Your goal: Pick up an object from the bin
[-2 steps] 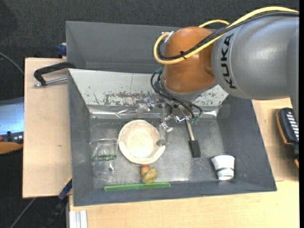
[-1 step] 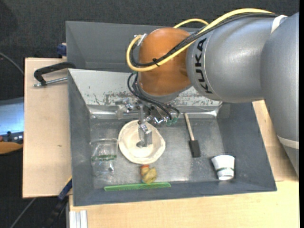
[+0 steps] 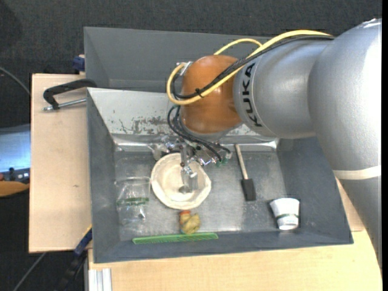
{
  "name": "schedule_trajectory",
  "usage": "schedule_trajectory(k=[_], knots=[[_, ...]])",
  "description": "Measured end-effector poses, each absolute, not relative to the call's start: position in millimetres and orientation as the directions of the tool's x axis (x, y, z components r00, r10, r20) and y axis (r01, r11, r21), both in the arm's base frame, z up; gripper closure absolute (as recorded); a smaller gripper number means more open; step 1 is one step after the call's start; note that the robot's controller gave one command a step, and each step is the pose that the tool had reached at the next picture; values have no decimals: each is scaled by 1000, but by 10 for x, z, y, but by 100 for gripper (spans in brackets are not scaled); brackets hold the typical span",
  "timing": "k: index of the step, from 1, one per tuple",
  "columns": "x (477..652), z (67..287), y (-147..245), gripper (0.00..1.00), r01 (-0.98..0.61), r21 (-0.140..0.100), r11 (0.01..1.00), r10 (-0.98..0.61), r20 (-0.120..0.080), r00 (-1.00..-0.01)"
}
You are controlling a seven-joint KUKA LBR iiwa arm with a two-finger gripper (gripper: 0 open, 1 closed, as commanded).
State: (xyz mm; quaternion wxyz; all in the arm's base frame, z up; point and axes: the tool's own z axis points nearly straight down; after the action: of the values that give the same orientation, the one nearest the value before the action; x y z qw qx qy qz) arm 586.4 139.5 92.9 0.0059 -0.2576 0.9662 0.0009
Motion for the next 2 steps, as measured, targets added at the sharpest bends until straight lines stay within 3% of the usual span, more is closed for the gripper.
schedule_trajectory(k=[1,2], knots=[[6016,724,1506,100,-617,-2,787,-617,-19,-787],[6016,723,1506,100,-617,-2,787,-617,-19,-787]])
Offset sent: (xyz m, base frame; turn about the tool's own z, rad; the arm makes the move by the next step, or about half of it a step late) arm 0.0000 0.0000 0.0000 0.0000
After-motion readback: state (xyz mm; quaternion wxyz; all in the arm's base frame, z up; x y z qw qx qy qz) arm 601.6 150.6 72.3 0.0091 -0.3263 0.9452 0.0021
